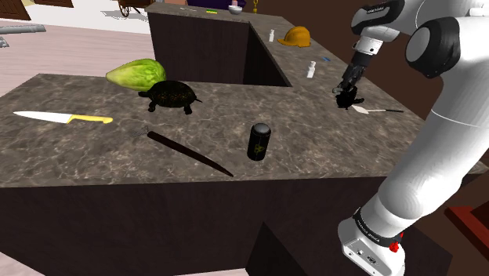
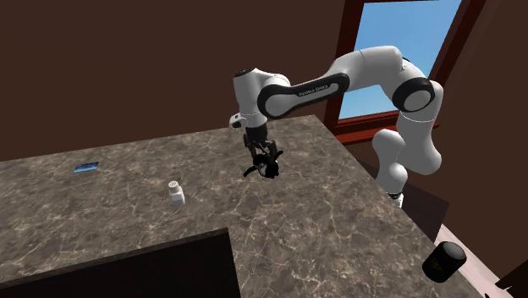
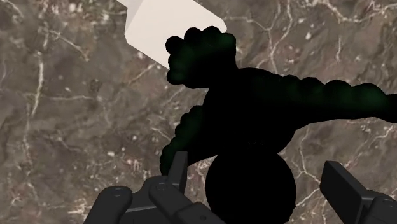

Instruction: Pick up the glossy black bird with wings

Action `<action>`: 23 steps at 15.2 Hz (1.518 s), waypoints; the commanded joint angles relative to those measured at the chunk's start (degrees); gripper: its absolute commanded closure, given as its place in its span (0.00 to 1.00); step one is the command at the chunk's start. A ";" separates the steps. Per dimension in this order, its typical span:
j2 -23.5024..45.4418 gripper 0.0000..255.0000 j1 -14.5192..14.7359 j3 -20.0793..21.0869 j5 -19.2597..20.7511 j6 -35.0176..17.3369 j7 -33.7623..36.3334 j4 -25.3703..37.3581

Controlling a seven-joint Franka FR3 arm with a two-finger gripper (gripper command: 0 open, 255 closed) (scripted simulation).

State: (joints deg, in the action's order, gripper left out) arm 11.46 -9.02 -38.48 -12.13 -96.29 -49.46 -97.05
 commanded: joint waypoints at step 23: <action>0.10 1.00 -0.82 -0.37 0.13 9.68 0.88 9.84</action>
State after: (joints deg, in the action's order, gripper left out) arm 11.47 -9.65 -38.77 -11.96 -87.49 -48.49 -88.15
